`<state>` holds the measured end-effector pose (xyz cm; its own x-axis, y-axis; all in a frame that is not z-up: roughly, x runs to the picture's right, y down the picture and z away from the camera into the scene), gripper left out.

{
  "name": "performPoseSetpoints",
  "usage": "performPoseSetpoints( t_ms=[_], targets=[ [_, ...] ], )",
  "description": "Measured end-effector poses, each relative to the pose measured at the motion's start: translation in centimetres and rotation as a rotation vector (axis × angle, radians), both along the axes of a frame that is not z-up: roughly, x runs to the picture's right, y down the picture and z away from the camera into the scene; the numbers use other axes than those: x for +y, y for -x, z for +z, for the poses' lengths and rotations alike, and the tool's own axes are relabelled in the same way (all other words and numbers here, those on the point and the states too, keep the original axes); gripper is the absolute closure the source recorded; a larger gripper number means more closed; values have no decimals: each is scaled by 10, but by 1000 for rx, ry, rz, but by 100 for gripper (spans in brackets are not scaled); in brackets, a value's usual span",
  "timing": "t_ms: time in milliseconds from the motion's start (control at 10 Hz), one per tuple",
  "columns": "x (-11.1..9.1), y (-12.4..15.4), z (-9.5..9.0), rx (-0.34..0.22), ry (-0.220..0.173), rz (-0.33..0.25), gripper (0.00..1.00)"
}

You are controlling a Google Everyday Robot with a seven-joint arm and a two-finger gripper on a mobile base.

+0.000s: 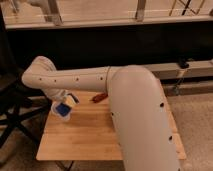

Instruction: Place the white sponge in the ceramic cup

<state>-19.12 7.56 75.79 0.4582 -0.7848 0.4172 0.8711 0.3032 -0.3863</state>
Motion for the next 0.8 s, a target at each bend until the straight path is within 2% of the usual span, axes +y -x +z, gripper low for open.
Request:
performPoseSetpoints(
  t_ms=[200, 400, 800],
  targets=[
    [1, 2, 0, -1, 2, -3, 65],
    [1, 2, -1, 1, 3, -4, 50],
    [2, 1, -2, 7, 5, -2, 41]
  ],
)
